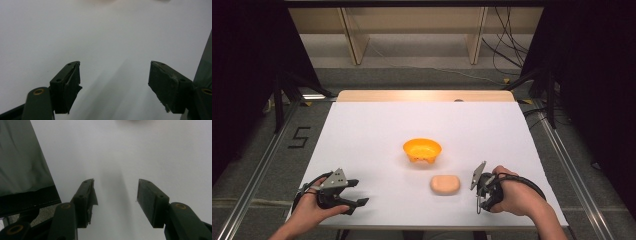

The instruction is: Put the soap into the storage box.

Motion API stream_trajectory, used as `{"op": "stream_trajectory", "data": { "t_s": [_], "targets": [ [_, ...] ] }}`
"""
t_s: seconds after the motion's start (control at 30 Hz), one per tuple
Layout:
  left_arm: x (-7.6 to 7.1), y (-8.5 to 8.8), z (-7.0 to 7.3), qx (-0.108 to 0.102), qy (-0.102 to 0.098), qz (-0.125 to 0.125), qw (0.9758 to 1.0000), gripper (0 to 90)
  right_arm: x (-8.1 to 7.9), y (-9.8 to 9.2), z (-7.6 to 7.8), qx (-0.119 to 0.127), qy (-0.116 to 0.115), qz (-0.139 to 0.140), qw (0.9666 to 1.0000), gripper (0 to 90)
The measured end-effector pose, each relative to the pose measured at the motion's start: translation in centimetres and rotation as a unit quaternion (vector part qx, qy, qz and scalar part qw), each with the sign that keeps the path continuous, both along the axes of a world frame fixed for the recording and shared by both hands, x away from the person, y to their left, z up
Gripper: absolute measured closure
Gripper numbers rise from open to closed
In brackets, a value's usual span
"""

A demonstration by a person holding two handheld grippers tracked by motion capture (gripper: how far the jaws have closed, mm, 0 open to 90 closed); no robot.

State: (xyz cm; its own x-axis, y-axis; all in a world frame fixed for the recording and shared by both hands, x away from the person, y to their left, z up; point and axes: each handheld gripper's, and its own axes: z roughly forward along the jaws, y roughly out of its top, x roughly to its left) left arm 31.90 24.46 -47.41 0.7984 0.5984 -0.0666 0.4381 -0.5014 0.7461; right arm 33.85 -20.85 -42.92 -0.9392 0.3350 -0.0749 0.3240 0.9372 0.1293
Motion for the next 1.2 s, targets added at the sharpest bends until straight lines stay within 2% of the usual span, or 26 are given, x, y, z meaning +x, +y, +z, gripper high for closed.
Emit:
{"op": "stream_trajectory", "data": {
  "t_s": [0.03, 0.07, 0.1, 0.17, 0.2, 0.23, 0.3, 0.4, 0.47, 0.5, 0.53, 0.57, 0.6, 0.63, 0.73, 0.77, 0.83, 0.87, 0.93, 0.97, 1.0, 1.03, 1.07, 1.1, 1.17, 1.2],
  "targets": [
    [0.1, 0.1, 0.0, 0.005, -0.006, -0.006, 0.9999, 25.3, 0.1, 0.1, 0.1, 0.000, 0.002, 0.002, 1.0000, 47.7],
    [0.0, 0.0, 0.0, 0.000, 0.002, 0.002, 1.0000, 25.4, 0.2, 0.2, 0.2, 0.000, 0.003, 0.005, 1.0000, 46.8],
    [0.0, 0.0, 0.0, 0.007, 0.001, -0.002, 1.0000, 25.3, 0.3, 0.3, 0.2, -0.001, 0.003, 0.011, 0.9999, 45.8],
    [0.0, 0.0, 0.0, 0.005, 0.000, -0.002, 1.0000, 25.3, 0.4, 0.5, 0.3, 0.001, 0.007, 0.009, 0.9999, 45.2],
    [0.0, 0.0, 0.0, 0.001, 0.001, -0.001, 1.0000, 25.3, 0.8, 0.9, 0.4, 0.006, 0.012, 0.017, 0.9998, 42.8],
    [0.1, 0.1, 0.0, 0.005, -0.005, -0.006, 1.0000, 25.3, 0.9, 1.0, 0.5, 0.007, 0.015, 0.012, 0.9998, 41.9],
    [0.0, 0.0, 0.0, -0.004, -0.004, -0.001, 1.0000, 25.3, 1.3, 1.4, 0.7, 0.003, 0.013, 0.003, 0.9999, 38.7],
    [-0.1, 0.1, 0.1, -0.002, -0.002, 0.001, 1.0000, 25.3, 2.1, 2.1, 1.2, 0.005, 0.002, -0.004, 1.0000, 37.1],
    [-0.1, 0.0, 0.0, -0.003, 0.000, 0.003, 1.0000, 25.3, 2.6, 2.4, 1.3, 0.008, -0.003, 0.015, 0.9999, 36.1],
    [-0.1, 0.0, 0.0, -0.005, 0.001, 0.002, 1.0000, 25.3, 2.6, 2.4, 1.3, 0.008, -0.003, 0.015, 0.9999, 36.1],
    [0.0, 0.1, 0.1, 0.003, -0.007, -0.005, 1.0000, 25.3, 2.8, 2.6, 1.5, 0.004, -0.004, 0.012, 0.9999, 35.8],
    [0.0, 0.1, 0.1, 0.002, -0.005, -0.002, 1.0000, 25.3, 3.1, 2.8, 1.6, 0.005, -0.006, 0.021, 0.9997, 35.2],
    [0.0, 0.1, 0.1, 0.003, -0.008, -0.006, 0.9999, 25.4, 3.6, 3.1, 1.7, -0.004, -0.009, 0.029, 0.9995, 34.9],
    [-0.1, 0.0, 0.0, -0.007, 0.002, 0.003, 1.0000, 25.4, 3.6, 3.1, 1.7, -0.004, -0.009, 0.029, 0.9995, 34.9],
    [0.0, 0.0, 0.0, -0.003, 0.000, 0.003, 1.0000, 25.3, 3.9, 3.8, 2.0, -0.014, -0.003, 0.027, 0.9995, 35.2],
    [0.0, 0.0, 0.1, -0.004, -0.001, 0.003, 1.0000, 25.4, 4.5, 4.2, 1.9, -0.015, -0.001, 0.045, 0.9989, 35.4],
    [0.0, 0.1, 0.1, -0.003, -0.002, 0.002, 1.0000, 25.3, 4.5, 4.4, 1.9, -0.019, 0.002, 0.039, 0.9991, 35.4],
    [0.1, 0.2, 0.2, 0.005, -0.010, -0.007, 0.9999, 25.3, 4.9, 4.8, 1.8, -0.019, 0.000, 0.049, 0.9986, 35.1],
    [0.0, 0.2, 0.1, 0.005, -0.010, -0.006, 0.9999, 25.3, 5.2, 5.3, 1.7, -0.023, 0.000, 0.051, 0.9984, 34.3],
    [0.0, 0.2, 0.1, 0.005, -0.010, -0.006, 0.9999, 25.3, 5.4, 5.5, 1.6, -0.020, -0.001, 0.064, 0.9977, 33.5],
    [0.0, 0.3, 0.1, 0.006, -0.009, -0.005, 0.9999, 25.3, 5.4, 5.8, 1.6, -0.024, 0.001, 0.054, 0.9983, 33.0],
    [0.0, 0.3, 0.1, 0.006, -0.009, -0.005, 0.9999, 25.4, 5.6, 5.9, 1.5, -0.020, 0.001, 0.065, 0.9977, 32.7],
    [-0.1, 0.2, 0.1, -0.005, -0.008, 0.000, 1.0000, 25.3, 5.6, 6.2, 1.5, -0.023, 0.002, 0.064, 0.9977, 32.4],
    [-0.1, 0.2, 0.1, -0.005, -0.008, 0.000, 1.0000, 25.3, 5.6, 6.2, 1.5, -0.023, 0.002, 0.064, 0.9977, 32.4],
    [-0.2, 0.4, 0.2, 0.005, -0.011, -0.002, 0.9999, 25.3, 6.1, 6.9, 1.2, -0.019, -0.001, 0.100, 0.9948, 32.0],
    [-0.3, 0.4, 0.2, 0.001, -0.004, 0.003, 1.0000, 25.3, 5.8, 7.1, 1.3, -0.024, 0.009, 0.077, 0.9967, 31.8]
  ]
}}
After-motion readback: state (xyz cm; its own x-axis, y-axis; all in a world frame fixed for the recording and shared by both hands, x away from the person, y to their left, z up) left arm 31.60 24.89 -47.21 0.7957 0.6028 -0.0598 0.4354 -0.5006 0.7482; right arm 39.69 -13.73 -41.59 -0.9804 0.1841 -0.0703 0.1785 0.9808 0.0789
